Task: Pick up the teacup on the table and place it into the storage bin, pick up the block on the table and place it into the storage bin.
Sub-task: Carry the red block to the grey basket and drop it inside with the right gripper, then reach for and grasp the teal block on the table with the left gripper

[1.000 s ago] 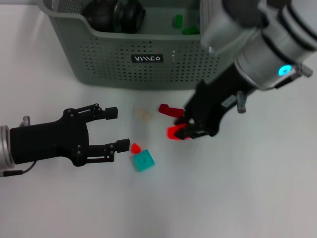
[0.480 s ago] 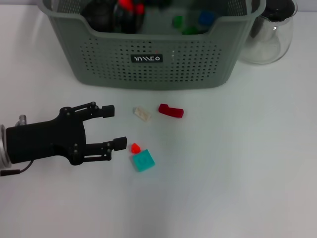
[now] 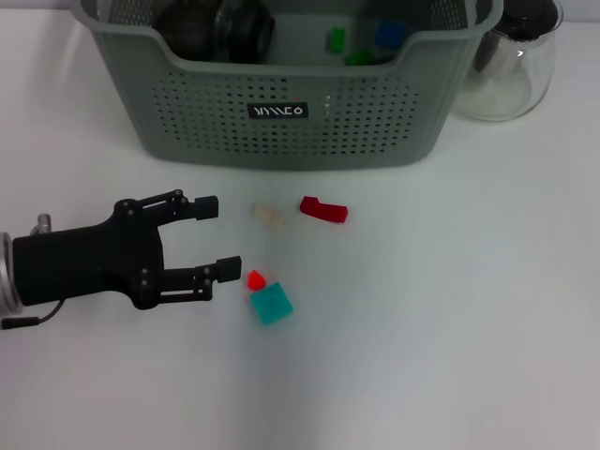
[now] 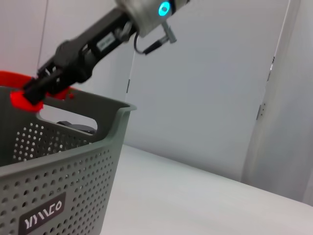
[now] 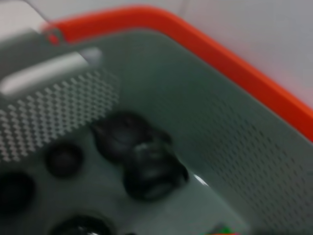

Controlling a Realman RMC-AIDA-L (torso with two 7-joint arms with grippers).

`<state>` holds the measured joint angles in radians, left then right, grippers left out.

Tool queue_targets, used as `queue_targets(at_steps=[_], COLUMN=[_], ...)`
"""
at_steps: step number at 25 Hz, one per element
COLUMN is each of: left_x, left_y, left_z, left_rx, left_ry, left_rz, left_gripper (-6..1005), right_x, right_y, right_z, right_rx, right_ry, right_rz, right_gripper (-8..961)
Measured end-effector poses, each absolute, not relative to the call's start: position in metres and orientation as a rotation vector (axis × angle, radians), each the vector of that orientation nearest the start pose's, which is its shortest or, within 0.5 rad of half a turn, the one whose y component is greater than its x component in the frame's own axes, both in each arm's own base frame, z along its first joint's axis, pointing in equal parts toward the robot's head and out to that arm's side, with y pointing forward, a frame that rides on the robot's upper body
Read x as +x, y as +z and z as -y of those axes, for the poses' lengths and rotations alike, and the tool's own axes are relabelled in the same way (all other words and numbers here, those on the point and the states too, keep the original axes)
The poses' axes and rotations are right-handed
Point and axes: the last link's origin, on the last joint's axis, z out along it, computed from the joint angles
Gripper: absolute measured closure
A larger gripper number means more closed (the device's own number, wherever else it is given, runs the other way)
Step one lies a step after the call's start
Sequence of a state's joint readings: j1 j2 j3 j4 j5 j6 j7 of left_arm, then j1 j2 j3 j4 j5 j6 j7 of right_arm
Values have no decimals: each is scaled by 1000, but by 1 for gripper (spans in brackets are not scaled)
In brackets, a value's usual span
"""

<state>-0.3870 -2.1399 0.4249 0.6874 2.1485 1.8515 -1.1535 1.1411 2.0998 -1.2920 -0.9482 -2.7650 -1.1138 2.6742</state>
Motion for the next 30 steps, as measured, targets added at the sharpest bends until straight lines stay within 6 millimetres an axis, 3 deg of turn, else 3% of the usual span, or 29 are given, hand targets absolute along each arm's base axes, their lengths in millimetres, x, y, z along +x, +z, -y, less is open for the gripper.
queue_targets(at_steps=[9, 16, 20, 24, 30], left_x=[-290, -291, -291, -291, -292], left_y=[3, 3, 4, 5, 7], left_z=[-256, -257, -257, -257, -255], left_rx=[-2722, -2721, -2720, -2725, -2728], left_ry=[-890, -882, -881, -882, -884], left_rz=[528, 530, 527, 524, 527], left_gripper=[158, 158, 158, 158, 158], right_x=[57, 57, 54, 43, 40], right_y=[-29, -29, -25, -18, 7], right_z=[-471, -473, -473, -464, -432], right_rx=[-2386, -2374, -2380, -2449, -2603], right_ry=[-289, -269, -208, -36, 292], right_rz=[-562, -562, -575, -573, -548], right_gripper=[708, 701, 499, 267, 269])
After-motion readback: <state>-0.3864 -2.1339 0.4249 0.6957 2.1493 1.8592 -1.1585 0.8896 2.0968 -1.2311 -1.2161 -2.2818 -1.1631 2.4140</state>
